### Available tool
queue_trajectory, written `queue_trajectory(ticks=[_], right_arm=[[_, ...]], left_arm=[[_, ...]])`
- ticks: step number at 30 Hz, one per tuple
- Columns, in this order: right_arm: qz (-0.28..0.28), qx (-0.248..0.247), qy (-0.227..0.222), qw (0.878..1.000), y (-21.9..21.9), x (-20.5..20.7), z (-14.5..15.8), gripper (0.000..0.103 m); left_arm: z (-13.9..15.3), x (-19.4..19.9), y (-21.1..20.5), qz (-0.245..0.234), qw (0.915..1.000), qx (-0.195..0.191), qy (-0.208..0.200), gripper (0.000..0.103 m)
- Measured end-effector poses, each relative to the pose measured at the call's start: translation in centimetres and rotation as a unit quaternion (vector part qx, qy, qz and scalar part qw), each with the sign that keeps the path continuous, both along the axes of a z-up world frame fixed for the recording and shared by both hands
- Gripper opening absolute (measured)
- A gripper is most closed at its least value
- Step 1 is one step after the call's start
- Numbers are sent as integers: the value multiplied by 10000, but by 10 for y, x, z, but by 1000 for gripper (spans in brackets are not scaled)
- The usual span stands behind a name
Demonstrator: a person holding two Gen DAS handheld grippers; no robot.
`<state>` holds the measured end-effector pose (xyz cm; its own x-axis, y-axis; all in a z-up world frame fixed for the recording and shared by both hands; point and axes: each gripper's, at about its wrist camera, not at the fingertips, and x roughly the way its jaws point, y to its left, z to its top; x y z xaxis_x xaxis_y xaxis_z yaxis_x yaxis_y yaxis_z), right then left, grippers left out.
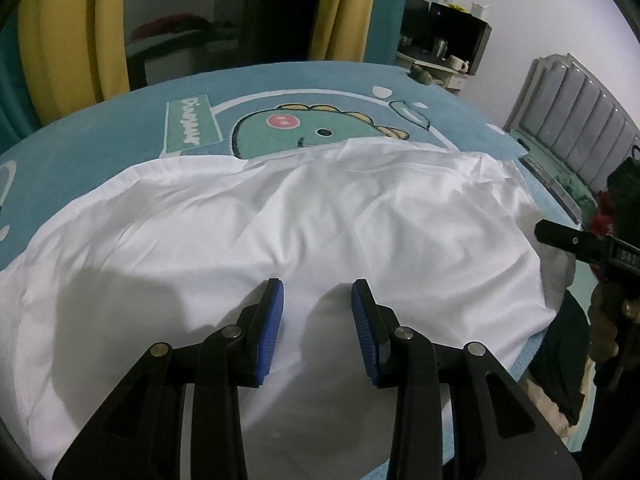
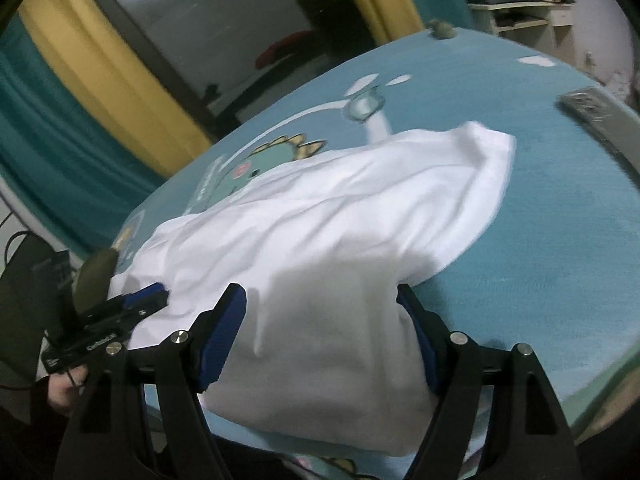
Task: Fold large clothes
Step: 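Grasp the shirt end with the right gripper and lift it over the roll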
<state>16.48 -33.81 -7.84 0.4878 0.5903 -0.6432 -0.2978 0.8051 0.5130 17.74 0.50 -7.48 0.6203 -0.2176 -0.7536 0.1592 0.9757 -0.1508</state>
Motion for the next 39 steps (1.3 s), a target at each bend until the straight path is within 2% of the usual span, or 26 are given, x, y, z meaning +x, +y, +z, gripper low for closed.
queue_trajectory(ticks=[1, 3, 4, 5, 8, 12, 18, 22, 26, 29, 35, 39], right_arm=[[89, 54, -5, 9999, 6, 0, 0, 74], [376, 225, 15, 9990, 21, 0, -3, 60], [475, 297, 57, 9984, 28, 0, -6, 39], [563, 388, 124, 9976, 36, 1, -8, 29], [592, 200, -63, 9980, 56, -3, -1, 17], [648, 97, -418, 9970, 65, -6, 23, 14], [943, 86, -1004, 9904, 85, -12, 77, 13], [1264, -169, -1390, 9821, 122, -21, 108, 13], [1476, -341, -1520, 9767, 153, -29, 119, 13], [1596, -522, -1575, 9731, 177, -31, 125, 13], [1885, -757, -1615, 9657, 223, -39, 129, 13], [2249, -806, -1627, 9573, 262, -47, 126, 13]], left_arm=[[0, 0, 0, 6, 10000, 9, -25, 37], [-1, -2, -1, 13, 10000, 15, -67, 37], [-1, -2, 0, 14, 10000, -13, -78, 37], [-2, -2, 1, 20, 10000, -46, -84, 37], [-2, -1, 4, 22, 9999, -109, -85, 37], [-3, -2, 5, -5, 9998, -165, -144, 37], [-5, -5, 7, 0, 9993, -294, -249, 38], [-4, -5, 15, -62, 9982, -550, -221, 38], [-2, -5, 37, 14, 9946, -1030, -81, 38], [3, -15, 59, 77, 9918, -1270, -137, 38], [22, -48, 103, 225, 9864, -1544, -516, 38], [32, -73, 136, 508, 9846, -1479, -787, 38]])
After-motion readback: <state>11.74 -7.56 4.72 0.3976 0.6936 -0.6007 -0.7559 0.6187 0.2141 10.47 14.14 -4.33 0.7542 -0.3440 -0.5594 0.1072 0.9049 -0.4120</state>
